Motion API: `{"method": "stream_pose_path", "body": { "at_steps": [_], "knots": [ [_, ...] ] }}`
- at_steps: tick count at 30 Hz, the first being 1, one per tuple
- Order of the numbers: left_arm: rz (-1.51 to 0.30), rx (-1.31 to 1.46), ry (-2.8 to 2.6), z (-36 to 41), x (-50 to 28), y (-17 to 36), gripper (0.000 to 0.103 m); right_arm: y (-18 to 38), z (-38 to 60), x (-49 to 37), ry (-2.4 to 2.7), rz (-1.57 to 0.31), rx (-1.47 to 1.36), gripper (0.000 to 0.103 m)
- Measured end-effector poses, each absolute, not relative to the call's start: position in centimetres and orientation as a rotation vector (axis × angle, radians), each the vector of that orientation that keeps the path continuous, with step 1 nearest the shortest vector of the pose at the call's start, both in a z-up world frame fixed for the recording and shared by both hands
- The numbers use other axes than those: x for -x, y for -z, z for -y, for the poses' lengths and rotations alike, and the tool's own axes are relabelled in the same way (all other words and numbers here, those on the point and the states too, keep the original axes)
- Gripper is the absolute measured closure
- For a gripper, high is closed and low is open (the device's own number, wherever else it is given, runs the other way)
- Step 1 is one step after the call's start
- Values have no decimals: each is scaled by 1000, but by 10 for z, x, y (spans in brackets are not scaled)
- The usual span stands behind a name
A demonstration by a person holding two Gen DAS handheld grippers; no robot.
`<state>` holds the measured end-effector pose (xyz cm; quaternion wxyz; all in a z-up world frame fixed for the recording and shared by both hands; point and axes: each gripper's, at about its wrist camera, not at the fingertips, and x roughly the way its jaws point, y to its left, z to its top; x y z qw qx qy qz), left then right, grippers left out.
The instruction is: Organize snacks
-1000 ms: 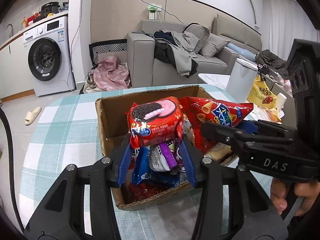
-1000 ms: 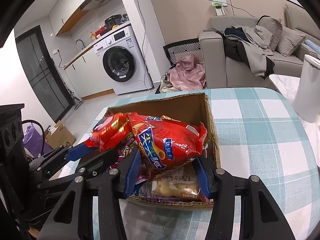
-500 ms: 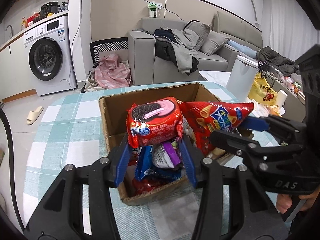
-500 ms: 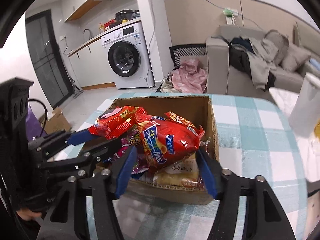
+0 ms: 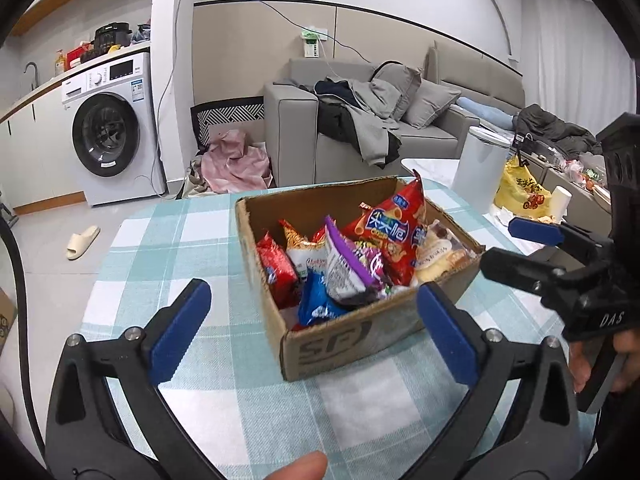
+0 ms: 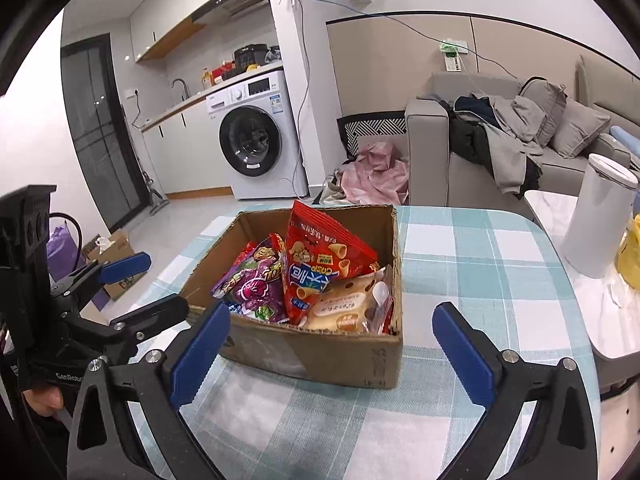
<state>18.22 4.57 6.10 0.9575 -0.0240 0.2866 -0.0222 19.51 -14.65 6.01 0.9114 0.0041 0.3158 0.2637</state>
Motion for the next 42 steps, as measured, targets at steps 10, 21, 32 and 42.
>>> {"method": "stream_pose_path", "body": {
  "at_steps": [10, 21, 32, 42],
  "knots": [
    [-523, 62, 16, -50, -132, -55, 1, -55, 160, -165, -592, -570, -54, 0],
    [-503, 42, 18, -36, -112, -44, 1, -44, 174, -147, -605, -524, -73, 0],
    [-470, 24, 15, -35, -99, -28, 1, -31, 182, -114, -619, -445, -16, 0],
    [-446, 40, 5, -41, -88, -14, 1, -20, 179, -104, -618, -422, 15, 0]
  ]
}}
